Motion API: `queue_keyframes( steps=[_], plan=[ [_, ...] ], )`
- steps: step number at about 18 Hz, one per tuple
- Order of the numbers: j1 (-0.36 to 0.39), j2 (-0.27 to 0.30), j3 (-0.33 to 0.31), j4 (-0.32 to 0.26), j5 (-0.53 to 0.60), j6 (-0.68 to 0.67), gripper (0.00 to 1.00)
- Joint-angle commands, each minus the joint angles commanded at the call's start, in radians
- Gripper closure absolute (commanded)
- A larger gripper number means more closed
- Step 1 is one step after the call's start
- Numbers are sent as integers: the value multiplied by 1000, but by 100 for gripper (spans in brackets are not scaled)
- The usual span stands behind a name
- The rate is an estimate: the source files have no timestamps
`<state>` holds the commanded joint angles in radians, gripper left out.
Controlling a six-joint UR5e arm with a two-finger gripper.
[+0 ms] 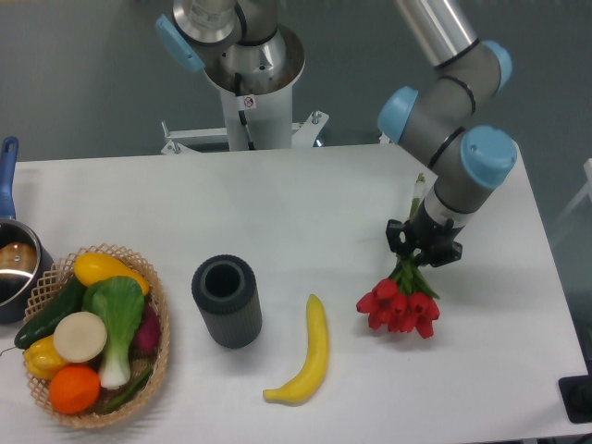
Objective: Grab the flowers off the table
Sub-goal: 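Lift the tulip bundle up off the table and raise it high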
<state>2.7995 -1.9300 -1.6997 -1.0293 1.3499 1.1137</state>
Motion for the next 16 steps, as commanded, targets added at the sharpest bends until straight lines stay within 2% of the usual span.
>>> queue_keyframes(
  steps=[5, 8, 12, 16],
  plan=[
    [-2, 129, 44, -2, -148, -15, 70],
    [3, 190, 61, 1, -283, -106, 66],
    [3, 227, 89, 9, -442, -130, 67],
    [-2, 238, 104, 11, -607, -130, 67]
  ],
)
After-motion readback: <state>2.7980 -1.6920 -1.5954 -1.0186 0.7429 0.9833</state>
